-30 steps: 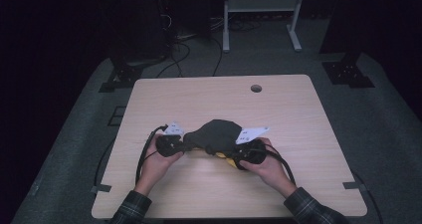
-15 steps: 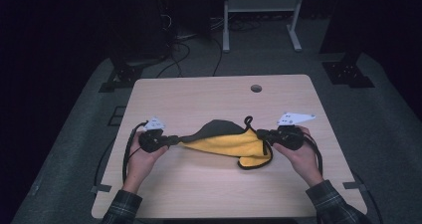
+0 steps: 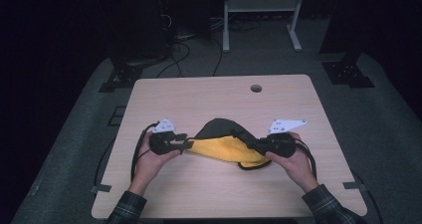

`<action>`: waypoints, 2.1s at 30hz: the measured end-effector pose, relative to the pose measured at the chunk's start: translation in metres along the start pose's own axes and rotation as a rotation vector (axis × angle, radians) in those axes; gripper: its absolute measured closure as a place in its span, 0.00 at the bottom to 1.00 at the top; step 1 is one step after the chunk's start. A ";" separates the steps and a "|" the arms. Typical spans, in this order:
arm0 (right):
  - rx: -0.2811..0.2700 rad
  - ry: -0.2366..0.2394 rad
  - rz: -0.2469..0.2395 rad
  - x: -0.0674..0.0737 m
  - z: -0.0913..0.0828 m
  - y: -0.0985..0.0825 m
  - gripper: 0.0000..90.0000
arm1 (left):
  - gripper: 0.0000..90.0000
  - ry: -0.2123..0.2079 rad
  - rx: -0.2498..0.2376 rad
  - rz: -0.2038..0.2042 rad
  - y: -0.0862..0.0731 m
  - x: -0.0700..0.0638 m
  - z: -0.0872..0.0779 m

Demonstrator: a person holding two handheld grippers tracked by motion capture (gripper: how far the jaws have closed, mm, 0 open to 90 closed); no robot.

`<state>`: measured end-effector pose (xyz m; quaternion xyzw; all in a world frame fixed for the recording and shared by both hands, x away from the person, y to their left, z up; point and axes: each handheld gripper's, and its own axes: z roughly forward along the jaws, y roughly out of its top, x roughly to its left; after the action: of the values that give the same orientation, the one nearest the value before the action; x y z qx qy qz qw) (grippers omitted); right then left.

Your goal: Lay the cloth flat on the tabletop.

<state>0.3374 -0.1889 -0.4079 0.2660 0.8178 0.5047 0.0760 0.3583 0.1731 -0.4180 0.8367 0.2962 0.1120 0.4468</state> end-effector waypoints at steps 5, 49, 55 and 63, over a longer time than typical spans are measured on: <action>0.021 0.044 -0.036 0.011 0.009 0.003 0.93 | 0.55 -0.097 -0.035 0.064 0.013 -0.029 0.010; 0.079 -0.027 0.045 -0.006 -0.010 -0.042 0.57 | 0.90 0.082 -0.058 -0.167 -0.022 0.040 -0.026; 0.171 -0.026 0.014 0.014 0.012 -0.059 0.51 | 0.90 0.088 -0.043 -0.168 -0.023 0.039 -0.023; 0.210 -0.100 0.011 0.006 0.016 -0.062 0.90 | 0.91 0.079 -0.047 -0.175 -0.024 0.040 -0.025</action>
<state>0.3164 -0.1947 -0.4682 0.3019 0.8597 0.4030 0.0856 0.3701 0.2240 -0.4261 0.7918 0.3830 0.1123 0.4624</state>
